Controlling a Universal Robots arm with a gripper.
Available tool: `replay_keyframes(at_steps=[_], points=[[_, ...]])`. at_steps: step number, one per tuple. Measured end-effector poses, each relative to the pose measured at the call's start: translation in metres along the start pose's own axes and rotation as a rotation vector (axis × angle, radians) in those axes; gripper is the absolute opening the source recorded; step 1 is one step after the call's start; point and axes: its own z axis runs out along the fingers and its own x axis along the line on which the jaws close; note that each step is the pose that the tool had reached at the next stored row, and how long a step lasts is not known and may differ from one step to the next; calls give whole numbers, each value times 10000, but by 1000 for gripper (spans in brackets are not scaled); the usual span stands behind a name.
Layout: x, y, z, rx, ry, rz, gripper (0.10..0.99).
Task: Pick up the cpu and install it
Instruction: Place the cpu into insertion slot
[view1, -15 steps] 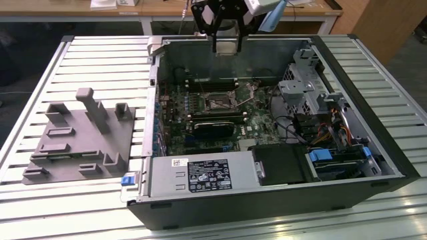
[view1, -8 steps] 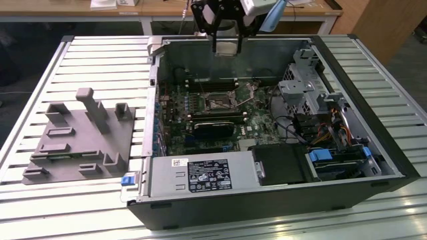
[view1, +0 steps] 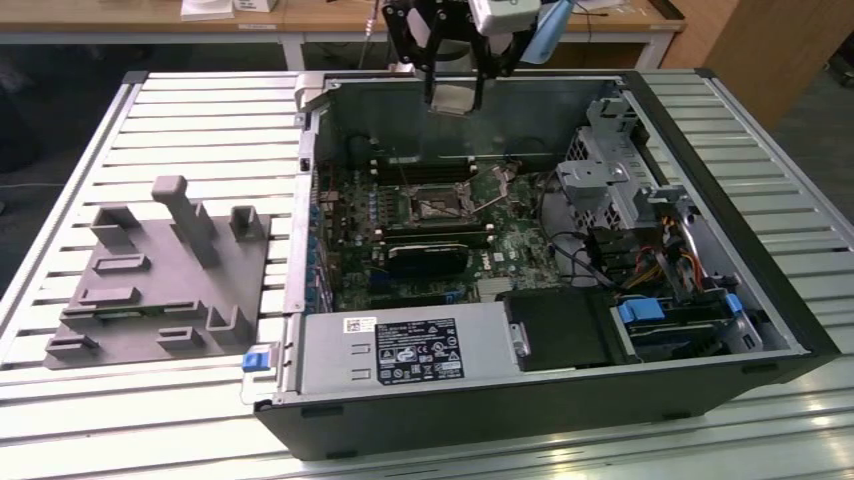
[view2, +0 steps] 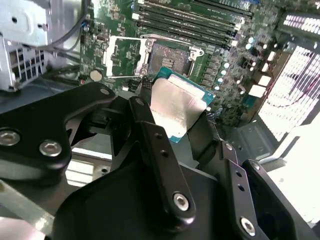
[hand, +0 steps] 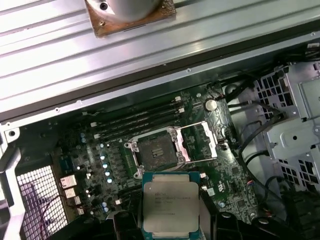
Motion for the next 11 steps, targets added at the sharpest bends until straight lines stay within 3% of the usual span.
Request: replay_keyframes(at_steps=[11], points=[[1,0,11,62,-85,1551,537]])
